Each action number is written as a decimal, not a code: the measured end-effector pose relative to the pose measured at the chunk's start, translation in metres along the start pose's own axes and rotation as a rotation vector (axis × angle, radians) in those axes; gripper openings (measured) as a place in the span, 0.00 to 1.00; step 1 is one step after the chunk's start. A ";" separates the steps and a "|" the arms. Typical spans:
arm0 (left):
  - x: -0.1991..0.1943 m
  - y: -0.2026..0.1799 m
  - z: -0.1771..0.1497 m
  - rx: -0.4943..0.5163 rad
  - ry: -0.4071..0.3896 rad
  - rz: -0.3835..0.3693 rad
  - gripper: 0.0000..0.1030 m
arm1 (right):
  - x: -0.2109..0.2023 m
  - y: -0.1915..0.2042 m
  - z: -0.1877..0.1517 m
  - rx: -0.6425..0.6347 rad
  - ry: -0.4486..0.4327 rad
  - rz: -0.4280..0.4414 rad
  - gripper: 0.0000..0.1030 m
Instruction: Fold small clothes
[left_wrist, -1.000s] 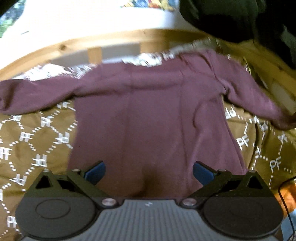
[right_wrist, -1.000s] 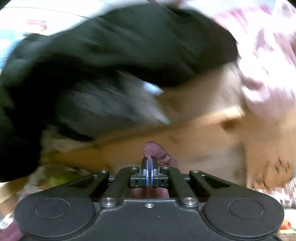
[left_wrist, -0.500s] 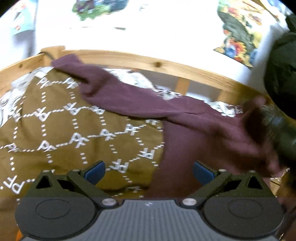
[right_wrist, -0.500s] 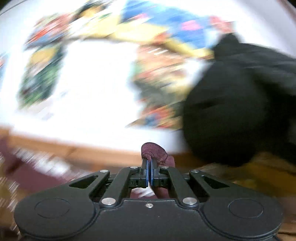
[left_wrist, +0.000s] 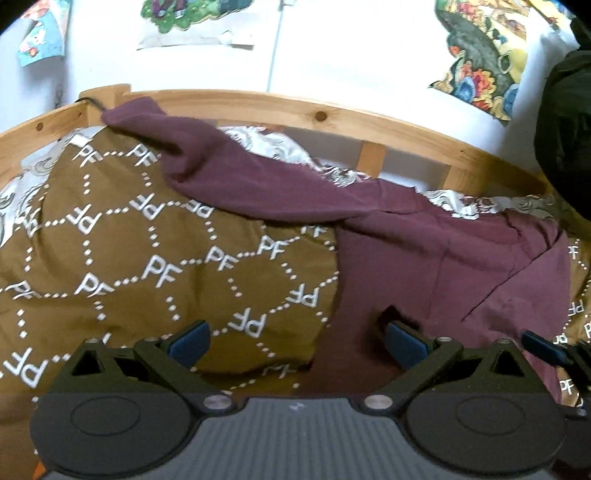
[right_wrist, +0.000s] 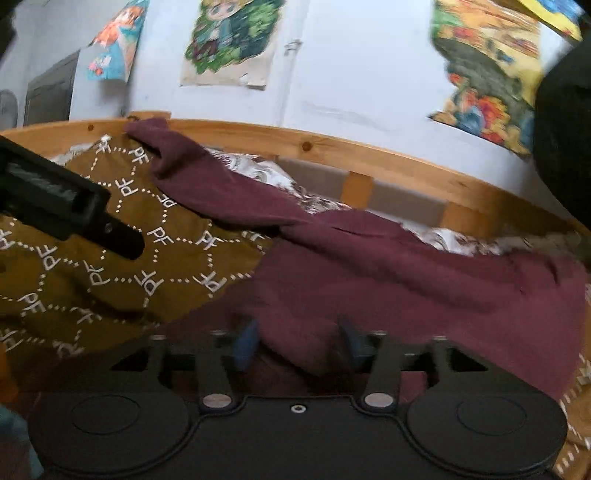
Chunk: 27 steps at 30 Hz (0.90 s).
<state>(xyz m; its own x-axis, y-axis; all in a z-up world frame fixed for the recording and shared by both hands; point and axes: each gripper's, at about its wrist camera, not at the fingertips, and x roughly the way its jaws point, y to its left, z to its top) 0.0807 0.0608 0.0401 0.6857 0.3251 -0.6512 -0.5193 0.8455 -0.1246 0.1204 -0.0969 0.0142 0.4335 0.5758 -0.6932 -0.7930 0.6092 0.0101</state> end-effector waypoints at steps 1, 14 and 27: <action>0.001 -0.003 0.001 0.004 -0.005 -0.011 1.00 | -0.010 -0.011 -0.004 0.020 0.000 -0.015 0.66; 0.063 -0.047 -0.006 -0.137 0.218 -0.208 0.82 | -0.031 -0.161 -0.064 0.348 0.022 -0.451 0.69; 0.026 -0.063 -0.046 0.011 0.094 -0.307 0.02 | -0.021 -0.182 -0.074 0.347 0.043 -0.501 0.68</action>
<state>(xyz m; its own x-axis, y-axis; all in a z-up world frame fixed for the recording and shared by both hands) 0.1080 -0.0031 -0.0035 0.7591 0.0137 -0.6508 -0.2894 0.9026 -0.3186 0.2236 -0.2607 -0.0264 0.6943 0.1553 -0.7027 -0.3081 0.9466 -0.0952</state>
